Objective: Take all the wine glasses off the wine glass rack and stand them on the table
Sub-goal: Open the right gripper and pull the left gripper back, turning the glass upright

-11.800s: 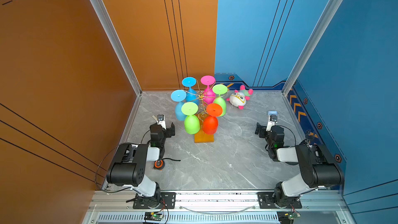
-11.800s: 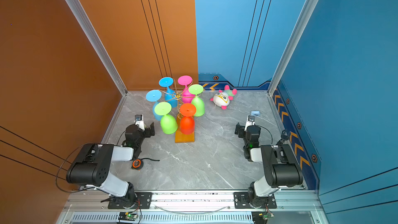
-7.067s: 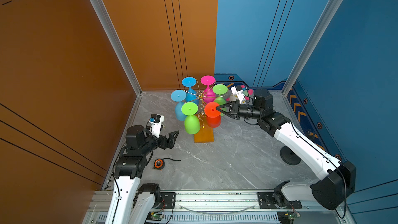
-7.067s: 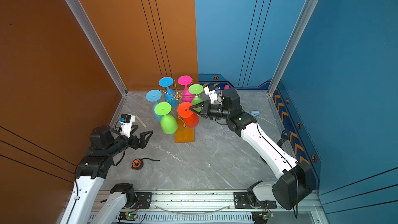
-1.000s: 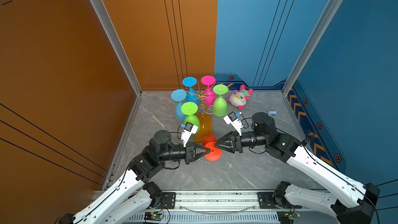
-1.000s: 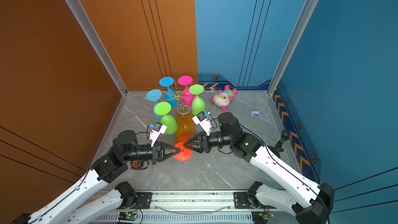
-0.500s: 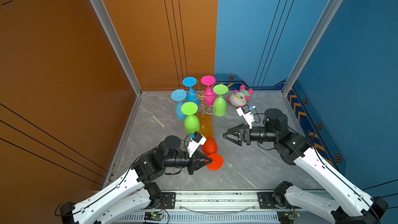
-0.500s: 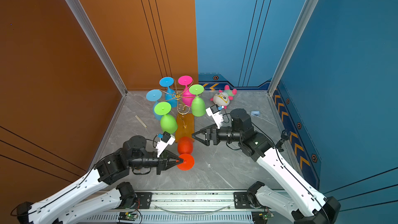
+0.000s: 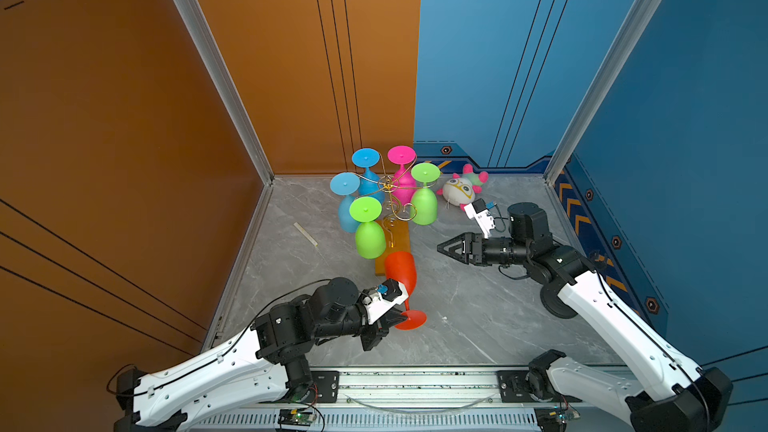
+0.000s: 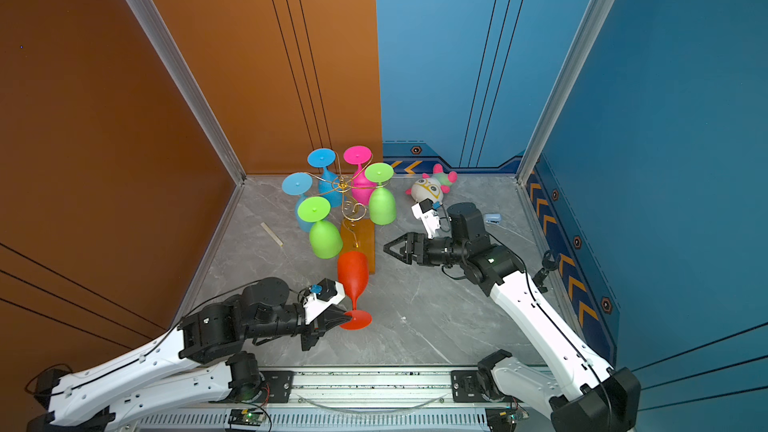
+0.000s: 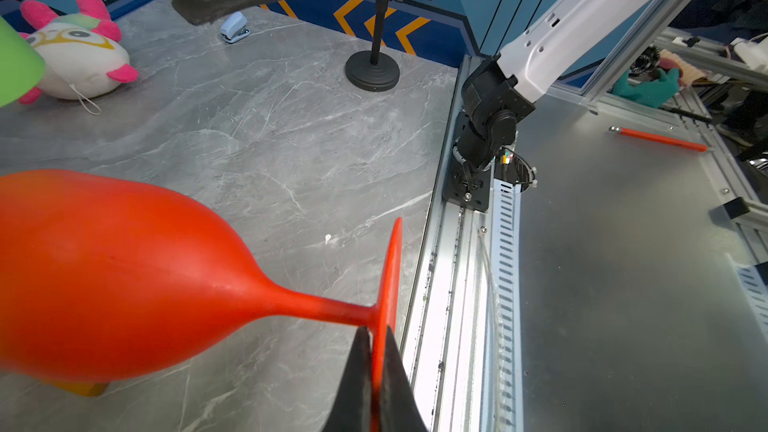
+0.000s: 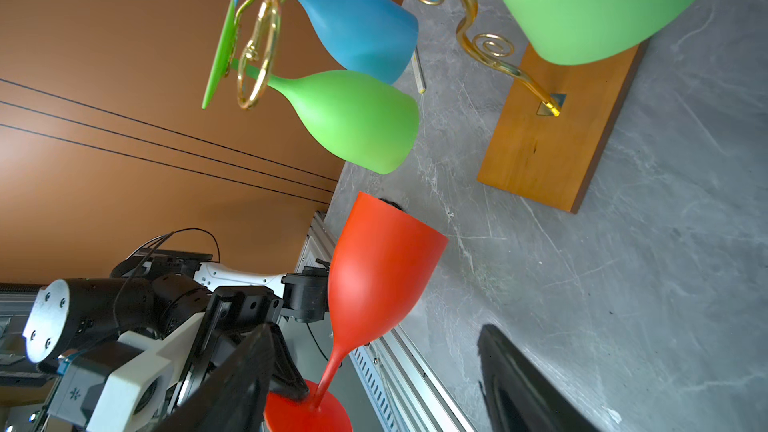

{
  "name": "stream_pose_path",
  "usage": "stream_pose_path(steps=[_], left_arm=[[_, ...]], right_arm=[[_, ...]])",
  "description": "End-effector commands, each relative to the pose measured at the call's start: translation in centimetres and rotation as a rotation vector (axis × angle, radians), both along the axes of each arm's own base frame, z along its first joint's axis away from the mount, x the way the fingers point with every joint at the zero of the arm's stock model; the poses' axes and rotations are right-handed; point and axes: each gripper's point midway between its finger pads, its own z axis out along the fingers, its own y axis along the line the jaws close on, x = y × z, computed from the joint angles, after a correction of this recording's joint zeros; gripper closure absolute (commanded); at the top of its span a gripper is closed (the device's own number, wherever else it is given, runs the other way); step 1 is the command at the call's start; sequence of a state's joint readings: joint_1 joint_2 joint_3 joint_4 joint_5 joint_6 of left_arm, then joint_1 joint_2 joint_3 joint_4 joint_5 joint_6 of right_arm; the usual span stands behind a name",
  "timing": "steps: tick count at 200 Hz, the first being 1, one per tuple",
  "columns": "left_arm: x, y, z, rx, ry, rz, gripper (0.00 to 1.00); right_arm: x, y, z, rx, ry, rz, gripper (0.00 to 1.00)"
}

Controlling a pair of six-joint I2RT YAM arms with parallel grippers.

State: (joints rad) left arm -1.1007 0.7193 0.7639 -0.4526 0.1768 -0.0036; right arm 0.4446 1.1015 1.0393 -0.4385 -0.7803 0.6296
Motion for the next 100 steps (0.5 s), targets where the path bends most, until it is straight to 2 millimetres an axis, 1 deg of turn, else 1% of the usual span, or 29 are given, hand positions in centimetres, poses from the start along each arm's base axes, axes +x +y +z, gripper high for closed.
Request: stream_pose_path(steps=[1, 20, 42, 79, 100], left_arm=[[0.4, 0.5, 0.4, 0.066, -0.139, -0.012, 1.0], [0.2, 0.4, 0.6, 0.093, -0.217, -0.034, 1.0], [0.2, 0.4, 0.7, 0.143, -0.322, -0.048, 1.0], [0.6, 0.7, 0.1, 0.301, -0.523, -0.079, 1.0], [0.7, 0.8, 0.0, 0.376, -0.602, -0.104, 1.0]], right_arm=[[0.4, -0.3, -0.8, -0.031, 0.058, -0.031, 0.23], [0.6, -0.1, -1.0, -0.033, 0.085, -0.026, 0.25], [0.9, 0.0, -0.8, -0.036, 0.094, -0.023, 0.26], [1.1, 0.1, -0.1, -0.04, 0.108, -0.008, 0.27], [1.2, 0.3, 0.5, -0.041, 0.107, 0.005, 0.28]])
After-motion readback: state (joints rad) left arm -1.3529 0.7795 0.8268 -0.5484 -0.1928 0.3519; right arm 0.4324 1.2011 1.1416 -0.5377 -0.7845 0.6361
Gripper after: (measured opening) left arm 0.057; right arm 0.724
